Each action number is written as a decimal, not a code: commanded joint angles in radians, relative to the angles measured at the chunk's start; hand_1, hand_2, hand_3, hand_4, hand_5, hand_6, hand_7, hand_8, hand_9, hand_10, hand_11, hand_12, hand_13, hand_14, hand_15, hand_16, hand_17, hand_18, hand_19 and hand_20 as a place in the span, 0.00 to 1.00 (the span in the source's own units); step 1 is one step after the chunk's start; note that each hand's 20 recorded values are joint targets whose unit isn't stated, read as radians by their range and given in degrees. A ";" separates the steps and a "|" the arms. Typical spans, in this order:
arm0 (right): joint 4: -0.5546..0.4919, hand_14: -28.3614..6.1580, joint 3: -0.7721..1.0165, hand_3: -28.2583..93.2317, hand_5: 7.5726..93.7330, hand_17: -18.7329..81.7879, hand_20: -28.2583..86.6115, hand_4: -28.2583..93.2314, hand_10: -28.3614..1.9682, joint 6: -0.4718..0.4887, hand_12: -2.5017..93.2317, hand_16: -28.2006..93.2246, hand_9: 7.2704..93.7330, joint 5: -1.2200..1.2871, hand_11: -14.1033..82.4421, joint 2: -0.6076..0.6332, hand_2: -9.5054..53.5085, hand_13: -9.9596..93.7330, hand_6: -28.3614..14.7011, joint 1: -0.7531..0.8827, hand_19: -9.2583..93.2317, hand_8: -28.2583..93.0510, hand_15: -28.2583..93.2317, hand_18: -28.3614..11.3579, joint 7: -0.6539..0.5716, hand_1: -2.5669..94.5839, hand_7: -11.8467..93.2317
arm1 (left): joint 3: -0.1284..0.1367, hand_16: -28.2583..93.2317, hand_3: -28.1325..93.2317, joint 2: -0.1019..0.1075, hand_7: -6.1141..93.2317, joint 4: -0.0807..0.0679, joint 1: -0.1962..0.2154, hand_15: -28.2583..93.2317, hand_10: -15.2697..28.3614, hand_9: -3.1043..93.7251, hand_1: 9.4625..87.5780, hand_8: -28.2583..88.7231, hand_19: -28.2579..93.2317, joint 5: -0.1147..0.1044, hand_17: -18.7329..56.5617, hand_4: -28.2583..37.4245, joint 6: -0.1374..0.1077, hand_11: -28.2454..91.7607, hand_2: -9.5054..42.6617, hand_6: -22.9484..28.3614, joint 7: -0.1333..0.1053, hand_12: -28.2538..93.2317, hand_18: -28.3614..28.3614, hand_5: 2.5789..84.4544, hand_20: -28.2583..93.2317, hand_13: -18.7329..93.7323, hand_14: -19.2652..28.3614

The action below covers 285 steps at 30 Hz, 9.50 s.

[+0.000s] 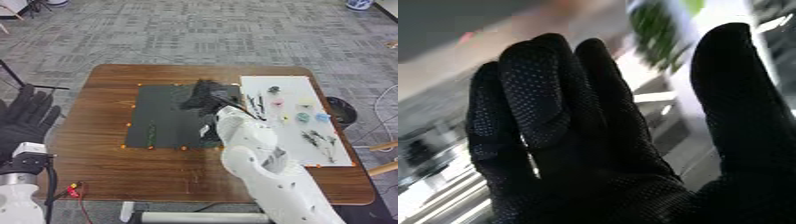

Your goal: Arrange flowers

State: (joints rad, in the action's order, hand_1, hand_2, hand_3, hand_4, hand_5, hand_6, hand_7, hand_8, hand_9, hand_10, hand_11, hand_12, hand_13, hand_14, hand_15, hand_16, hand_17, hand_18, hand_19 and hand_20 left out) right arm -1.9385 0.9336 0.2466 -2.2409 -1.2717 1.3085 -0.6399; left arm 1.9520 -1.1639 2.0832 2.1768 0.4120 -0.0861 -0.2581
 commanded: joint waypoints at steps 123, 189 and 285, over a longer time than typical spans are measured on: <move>0.196 0.45 -0.049 0.81 0.67 0.60 0.54 0.13 0.49 -0.049 0.65 0.59 0.71 -0.068 0.64 -0.162 0.04 0.77 0.56 0.072 0.97 0.38 0.87 0.05 -0.230 0.53 0.65 | -0.062 0.20 0.78 0.045 0.15 0.010 -0.018 0.40 0.73 0.35 0.20 0.17 0.53 0.030 0.11 0.00 -0.012 0.38 0.49 0.62 0.053 0.29 0.76 0.44 0.29 0.36 0.74; -0.070 0.34 -0.044 0.83 0.66 0.50 0.46 0.11 0.18 0.013 0.21 0.45 0.62 0.217 0.31 -0.088 0.29 0.68 0.38 0.176 0.91 0.17 0.75 0.04 -0.147 0.35 0.23 | -0.038 0.20 0.78 0.009 0.15 -0.004 0.010 0.40 0.74 0.34 0.19 0.17 0.52 0.002 0.10 0.00 0.017 0.38 0.48 0.62 0.078 0.30 0.76 0.43 0.29 0.36 0.74; 0.014 0.24 0.189 0.80 0.62 0.51 0.47 0.08 0.18 0.010 0.22 0.43 0.62 0.030 0.34 0.087 0.34 0.62 0.39 0.031 0.93 0.16 0.77 0.07 -0.158 0.34 0.19 | -0.034 0.20 0.81 0.005 0.15 0.045 0.038 0.40 0.74 0.35 0.18 0.17 0.53 -0.019 0.10 0.00 0.040 0.38 0.49 0.62 0.054 0.30 0.76 0.43 0.29 0.36 0.74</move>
State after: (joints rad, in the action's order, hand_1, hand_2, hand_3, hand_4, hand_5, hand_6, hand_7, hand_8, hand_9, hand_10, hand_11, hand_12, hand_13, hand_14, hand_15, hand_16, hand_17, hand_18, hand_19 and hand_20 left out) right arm -2.0206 1.0389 0.2900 -2.0906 -1.3056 1.4252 -0.6878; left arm 1.9004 -1.1552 2.0987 2.1900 0.3876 -0.0575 -0.1909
